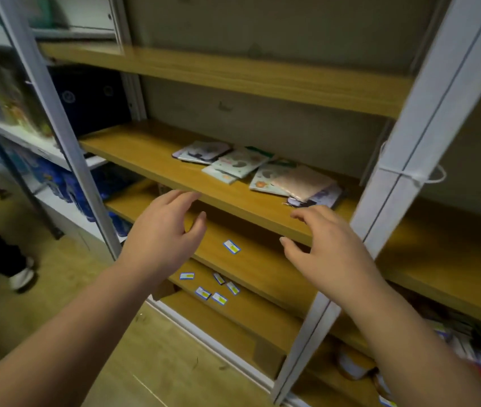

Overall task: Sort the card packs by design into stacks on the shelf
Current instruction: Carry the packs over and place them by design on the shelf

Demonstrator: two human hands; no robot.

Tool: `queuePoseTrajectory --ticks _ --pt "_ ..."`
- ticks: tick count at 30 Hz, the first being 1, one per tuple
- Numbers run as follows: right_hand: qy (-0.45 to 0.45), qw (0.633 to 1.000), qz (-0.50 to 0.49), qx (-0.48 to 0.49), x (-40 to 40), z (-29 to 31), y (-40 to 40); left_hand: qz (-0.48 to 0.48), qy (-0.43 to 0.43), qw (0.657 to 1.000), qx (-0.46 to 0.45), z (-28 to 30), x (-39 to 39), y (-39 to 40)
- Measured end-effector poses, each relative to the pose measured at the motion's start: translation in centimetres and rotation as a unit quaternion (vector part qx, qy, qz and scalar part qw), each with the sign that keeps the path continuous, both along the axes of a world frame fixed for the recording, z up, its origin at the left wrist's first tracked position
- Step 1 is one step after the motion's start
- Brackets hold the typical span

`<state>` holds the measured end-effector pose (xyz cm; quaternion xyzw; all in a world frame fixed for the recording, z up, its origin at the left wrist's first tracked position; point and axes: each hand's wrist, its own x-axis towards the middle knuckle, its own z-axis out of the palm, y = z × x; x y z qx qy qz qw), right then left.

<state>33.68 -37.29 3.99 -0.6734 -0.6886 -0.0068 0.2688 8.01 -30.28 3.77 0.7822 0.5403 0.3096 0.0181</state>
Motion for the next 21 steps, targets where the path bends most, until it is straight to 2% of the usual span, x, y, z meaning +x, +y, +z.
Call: queuePoseTrajectory --ticks 7,12,21 --pt "0.026 1.000 0.012 -0.003 -1.9 -0.5 9.9 0.027 0.030 0.999 0.006 -0.6 -3.1 8.9" --pt "0.038 0.999 0.007 -0.025 -3.0 -0.7 15.2 0.046 0.005 0.999 -0.010 -0.6 -4.2 13.8" --pt "0.023 0.998 -0.040 -0.041 -4.1 -1.1 21.0 0.003 -0.001 0.998 -0.060 -1.9 -2.3 24.8"
